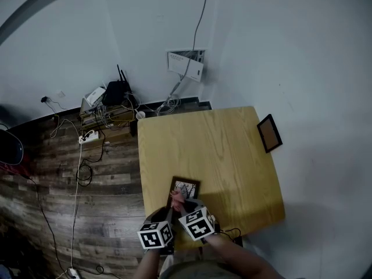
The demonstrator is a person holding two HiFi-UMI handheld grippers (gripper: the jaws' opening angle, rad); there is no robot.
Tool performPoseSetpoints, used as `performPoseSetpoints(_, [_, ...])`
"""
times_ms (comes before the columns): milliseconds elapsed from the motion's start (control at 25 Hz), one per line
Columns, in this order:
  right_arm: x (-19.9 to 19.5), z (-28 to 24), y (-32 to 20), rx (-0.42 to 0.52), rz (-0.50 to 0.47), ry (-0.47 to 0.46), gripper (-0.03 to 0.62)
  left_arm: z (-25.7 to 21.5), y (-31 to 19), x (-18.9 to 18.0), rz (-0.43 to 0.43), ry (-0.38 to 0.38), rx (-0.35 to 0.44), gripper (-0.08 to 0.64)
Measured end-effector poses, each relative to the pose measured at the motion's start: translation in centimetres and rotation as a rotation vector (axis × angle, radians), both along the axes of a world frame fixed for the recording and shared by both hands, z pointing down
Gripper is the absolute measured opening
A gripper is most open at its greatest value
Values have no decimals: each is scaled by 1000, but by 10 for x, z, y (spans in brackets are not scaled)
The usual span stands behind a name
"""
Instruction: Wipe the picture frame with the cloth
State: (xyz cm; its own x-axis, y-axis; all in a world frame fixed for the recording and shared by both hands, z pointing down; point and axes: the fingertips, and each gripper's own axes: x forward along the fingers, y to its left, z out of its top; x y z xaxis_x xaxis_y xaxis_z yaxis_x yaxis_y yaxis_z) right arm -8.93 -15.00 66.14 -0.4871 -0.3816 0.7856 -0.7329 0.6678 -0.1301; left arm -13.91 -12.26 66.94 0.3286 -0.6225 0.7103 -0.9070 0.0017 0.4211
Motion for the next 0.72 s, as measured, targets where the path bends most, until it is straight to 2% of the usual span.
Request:
performPoseSetpoints(360, [28, 0, 0, 27, 19, 51, 15, 1, 0, 0, -3, -4, 4, 106])
performPoseSetpoints(560, [30, 0, -1, 32, 34, 55, 15, 1, 0, 1, -1, -6, 7, 106])
performPoseSetpoints(720, [29, -2, -1, 28, 66, 15, 15, -1, 0, -1, -4, 0, 13, 106])
